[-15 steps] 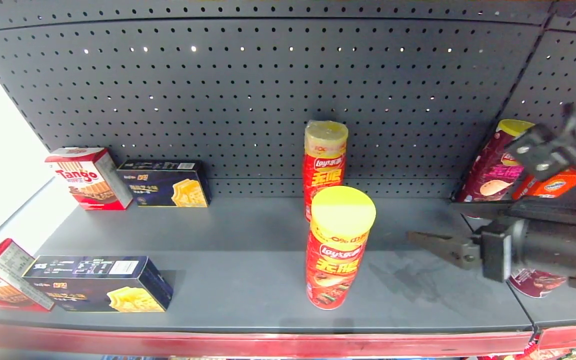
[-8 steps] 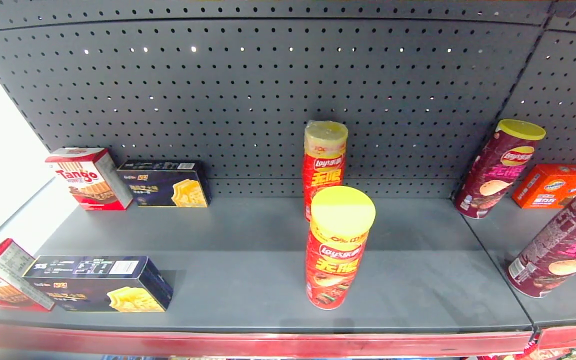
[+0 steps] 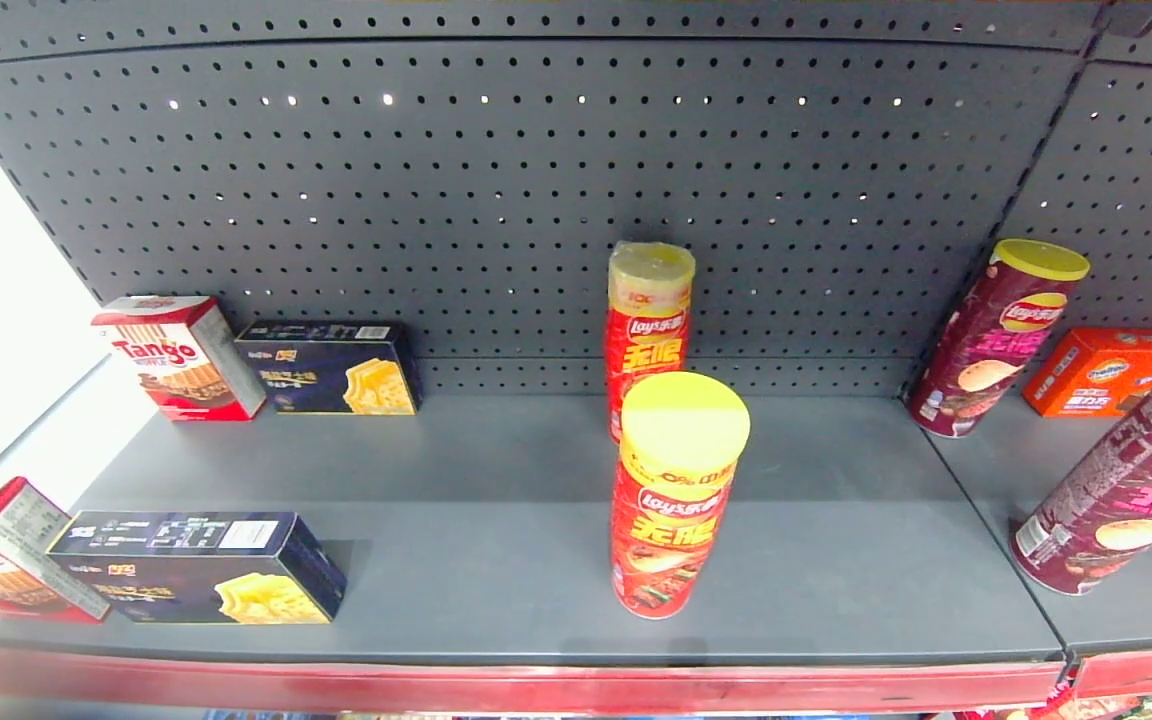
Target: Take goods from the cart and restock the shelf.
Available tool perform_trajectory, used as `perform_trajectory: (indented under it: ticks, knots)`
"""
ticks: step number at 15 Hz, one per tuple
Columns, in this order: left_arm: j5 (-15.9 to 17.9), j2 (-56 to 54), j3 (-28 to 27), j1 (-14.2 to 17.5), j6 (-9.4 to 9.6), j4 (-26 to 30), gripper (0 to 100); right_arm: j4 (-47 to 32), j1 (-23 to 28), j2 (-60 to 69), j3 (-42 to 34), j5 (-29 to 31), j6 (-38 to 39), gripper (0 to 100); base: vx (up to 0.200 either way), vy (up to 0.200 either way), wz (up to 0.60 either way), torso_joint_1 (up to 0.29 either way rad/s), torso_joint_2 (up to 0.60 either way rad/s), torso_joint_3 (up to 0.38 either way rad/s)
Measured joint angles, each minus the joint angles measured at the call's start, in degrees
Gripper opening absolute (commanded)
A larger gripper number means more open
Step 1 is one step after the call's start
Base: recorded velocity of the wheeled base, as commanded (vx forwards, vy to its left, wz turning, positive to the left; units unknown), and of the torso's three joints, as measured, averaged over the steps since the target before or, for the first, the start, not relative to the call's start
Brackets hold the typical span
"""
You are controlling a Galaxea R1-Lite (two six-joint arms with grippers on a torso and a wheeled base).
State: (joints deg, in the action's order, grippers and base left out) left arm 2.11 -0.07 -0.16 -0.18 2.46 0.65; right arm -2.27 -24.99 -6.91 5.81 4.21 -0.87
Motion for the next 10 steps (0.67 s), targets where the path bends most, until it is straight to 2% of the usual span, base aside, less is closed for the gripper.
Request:
perform_trajectory:
  ticks: [3,4,8,9,10]
  knots:
    - [0.3,0.0,0.0,0.0,0.05,0.0,100,-0.7,0.5,3.4,-2.7,1.0,0.0,100,0.000,0.000,0.00,0.000,0.00,0.000]
    - [0.3,0.0,0.0,0.0,0.07,0.0,100,-0.7,2.2,2.7,-2.9,1.8,0.0,100,0.000,0.000,0.00,0.000,0.00,0.000]
    - [0.3,0.0,0.0,0.0,0.32,-0.1,100,0.6,17.0,0.6,-3.4,5.6,1.1,100,0.000,0.000,0.00,0.000,0.00,0.000]
    - [0.4,0.0,0.1,0.0,0.27,-0.1,100,2.1,19.0,0.7,-3.8,8.9,1.8,100,0.000,0.000,0.00,0.000,0.00,0.000]
    - [0.5,0.0,0.1,0.0,0.21,-0.1,100,2.6,20.0,0.7,-4.1,9.0,1.8,100,0.000,0.000,0.00,0.000,0.00,0.000]
